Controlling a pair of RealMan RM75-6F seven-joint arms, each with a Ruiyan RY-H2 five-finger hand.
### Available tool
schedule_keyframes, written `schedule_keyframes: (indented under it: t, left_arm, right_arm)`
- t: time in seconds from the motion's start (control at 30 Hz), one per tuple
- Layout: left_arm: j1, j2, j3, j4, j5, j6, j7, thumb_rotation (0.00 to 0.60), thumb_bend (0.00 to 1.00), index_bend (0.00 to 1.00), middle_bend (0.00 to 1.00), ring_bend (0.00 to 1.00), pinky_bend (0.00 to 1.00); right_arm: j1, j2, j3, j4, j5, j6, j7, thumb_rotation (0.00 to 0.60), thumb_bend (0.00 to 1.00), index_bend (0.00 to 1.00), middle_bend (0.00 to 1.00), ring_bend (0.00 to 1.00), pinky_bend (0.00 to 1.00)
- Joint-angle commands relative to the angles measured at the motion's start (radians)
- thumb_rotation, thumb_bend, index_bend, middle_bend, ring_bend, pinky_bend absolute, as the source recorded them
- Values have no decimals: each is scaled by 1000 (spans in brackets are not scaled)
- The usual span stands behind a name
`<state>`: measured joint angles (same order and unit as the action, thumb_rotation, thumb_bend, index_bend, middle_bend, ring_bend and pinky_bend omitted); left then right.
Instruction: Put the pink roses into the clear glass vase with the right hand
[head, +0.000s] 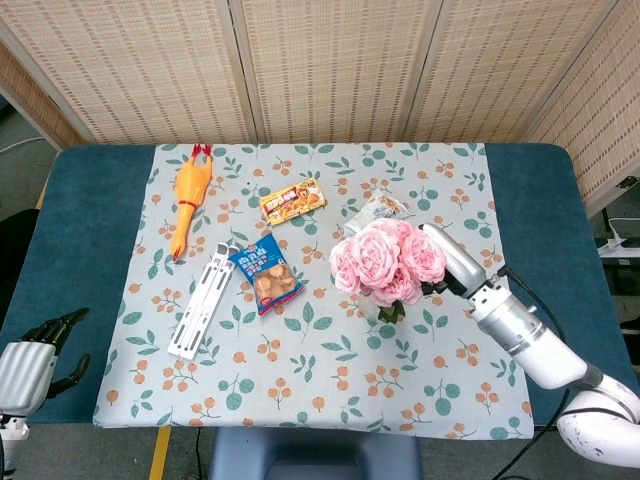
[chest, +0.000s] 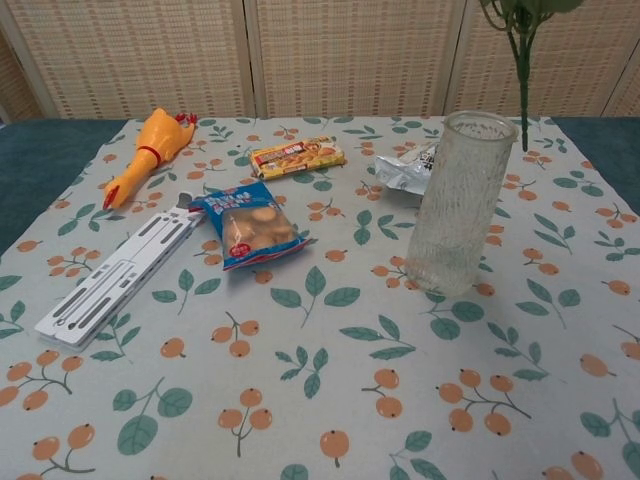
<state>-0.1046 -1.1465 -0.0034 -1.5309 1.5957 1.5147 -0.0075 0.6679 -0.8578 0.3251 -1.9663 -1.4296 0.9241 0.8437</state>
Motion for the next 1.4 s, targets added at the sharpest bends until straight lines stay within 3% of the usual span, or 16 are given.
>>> schedule_keyframes:
  t: [0.03,0.6,1.4]
  left_arm:
    - [-1,-1,1,-1,1,-2,3,600,372,166,269,302,459]
    - [-2,-1,2,-1,-3,-7,7,600,372,166,270,302,458]
    - [-5,-4,3,1,-8,-18,12,600,371,166,270,302,458]
  right_arm:
    - [2,-1,-4,8,1,-4,-1,600,753,888,984,1000,1000]
    - [26,-41,-25,89,-27,-27,92,600,753,888,984,1000,1000]
    - [83,-38,50,15,132,-41,-44,600,753,888,984,1000,1000]
